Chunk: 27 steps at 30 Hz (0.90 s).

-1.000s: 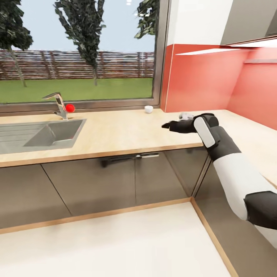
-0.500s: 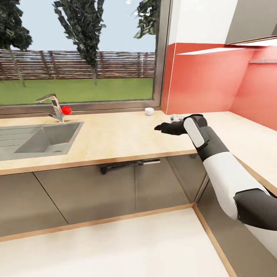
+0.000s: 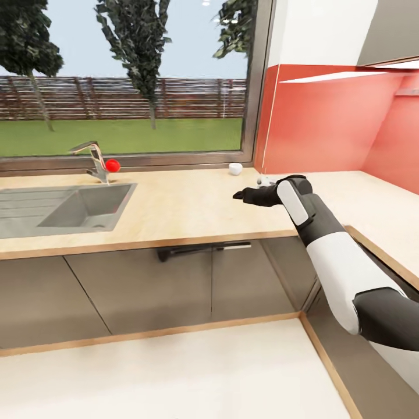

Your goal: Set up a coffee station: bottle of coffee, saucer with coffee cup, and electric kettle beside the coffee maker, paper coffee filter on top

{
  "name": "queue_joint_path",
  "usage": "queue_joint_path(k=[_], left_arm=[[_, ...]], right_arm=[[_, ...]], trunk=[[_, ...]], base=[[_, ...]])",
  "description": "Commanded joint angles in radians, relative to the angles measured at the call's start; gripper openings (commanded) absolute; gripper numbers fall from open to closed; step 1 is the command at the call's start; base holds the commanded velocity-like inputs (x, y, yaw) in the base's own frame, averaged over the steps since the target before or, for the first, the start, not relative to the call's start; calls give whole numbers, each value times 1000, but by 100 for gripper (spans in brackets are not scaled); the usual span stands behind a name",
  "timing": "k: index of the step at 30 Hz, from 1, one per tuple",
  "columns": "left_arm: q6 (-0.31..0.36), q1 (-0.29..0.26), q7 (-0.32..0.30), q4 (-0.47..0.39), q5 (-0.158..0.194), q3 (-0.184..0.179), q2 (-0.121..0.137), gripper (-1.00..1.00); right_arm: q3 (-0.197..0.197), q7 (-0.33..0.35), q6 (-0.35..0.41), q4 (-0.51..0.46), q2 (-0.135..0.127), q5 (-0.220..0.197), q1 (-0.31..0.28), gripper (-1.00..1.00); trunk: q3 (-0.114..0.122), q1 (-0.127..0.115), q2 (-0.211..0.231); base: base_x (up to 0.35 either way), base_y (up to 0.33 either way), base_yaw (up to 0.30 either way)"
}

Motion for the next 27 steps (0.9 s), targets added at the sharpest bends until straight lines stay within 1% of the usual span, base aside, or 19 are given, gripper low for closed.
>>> queue_joint_path(k=[1,8,15,20,24,25,27], left_arm=[[-3,-1,-4,2,-6,8,0,100],[-3,-1,-4,3,-6,8,0,100],[-3,-1,-4,3,-6,8,0,100],[-3,-1,-4,3,-6,8,0,100],[-3,-1,-4,3,-6,8,0,100],[-3,-1,-4,3,-6,8,0,100],[-3,-1,-4,3,-6,8,0,100]], right_arm=[[4,-10,2,-1,-1,-11,0,100],[4,-10,2,0,-1,-10,1,100],[3,-11,2,-1,-3,-8,1,100],[2,-13,-21,-2,-7,-7,1,100],[2,-16,-33,2,-8,-5,1,100],[2,-18,-34,4,-9,-5,1,100],[2,-45,-36,19,-9,-4,-1,100]], trunk=[[-1,0,0],[-1,0,0],[-1,0,0],[-1,0,0],[-1,0,0],[-1,0,0],[-1,0,0]], base=[[95,-16,254],[210,-62,226],[279,-111,30],[103,-50,2],[195,-142,1],[226,-174,0],[240,-188,0]])
